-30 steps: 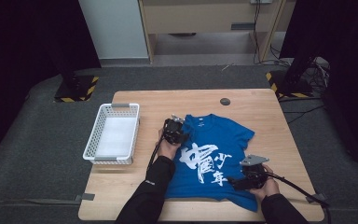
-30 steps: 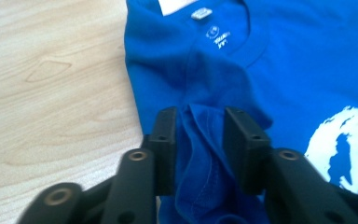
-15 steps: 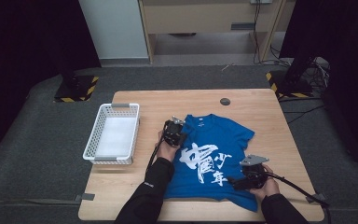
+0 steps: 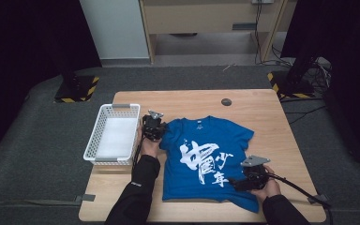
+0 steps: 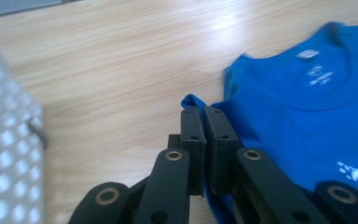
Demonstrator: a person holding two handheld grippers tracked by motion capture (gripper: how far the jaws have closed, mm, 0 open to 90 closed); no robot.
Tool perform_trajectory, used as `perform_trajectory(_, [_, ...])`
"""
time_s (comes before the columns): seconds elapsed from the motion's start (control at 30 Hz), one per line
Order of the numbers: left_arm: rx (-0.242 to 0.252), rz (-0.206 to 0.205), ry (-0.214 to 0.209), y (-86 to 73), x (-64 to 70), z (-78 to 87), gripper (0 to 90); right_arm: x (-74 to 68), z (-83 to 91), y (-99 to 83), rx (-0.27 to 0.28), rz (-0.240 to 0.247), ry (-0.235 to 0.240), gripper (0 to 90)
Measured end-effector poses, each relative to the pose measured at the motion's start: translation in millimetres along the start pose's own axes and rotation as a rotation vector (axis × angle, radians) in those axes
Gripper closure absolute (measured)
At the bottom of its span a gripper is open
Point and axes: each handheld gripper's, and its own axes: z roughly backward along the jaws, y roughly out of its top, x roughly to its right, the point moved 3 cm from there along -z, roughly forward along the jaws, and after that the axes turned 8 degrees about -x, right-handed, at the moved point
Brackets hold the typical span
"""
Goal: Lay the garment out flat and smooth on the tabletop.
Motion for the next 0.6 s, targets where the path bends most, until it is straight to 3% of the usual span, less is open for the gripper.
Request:
perform_trajectory(0.3, [-0.122,0.049,0.102,-25.6,-21.2,-17.1,82.4,-0.6,-0.2,0.2,0.0,-0.006,-0.003,6.7])
perform_trajectory(0.4, [-0.141,0.021,0.138,-25.6,-15.3,-17.8,74.8,-0.4,-0.3,0.3,0.0,-0.004,-0.004,6.7])
perform_trajectory(0.47, [-0.135,0.017,0.138,-24.3,-10.3,-16.2,67.8,-0.5,-0.3,0.3,-0.001,-0.004,-0.003,6.7])
perform_trajectory(0.6, [-0.058,0.03,0.093,-17.7,-1.7,-7.0,54.6,-0.5,-0.3,0.3,0.0,-0.004,-0.004,6.6])
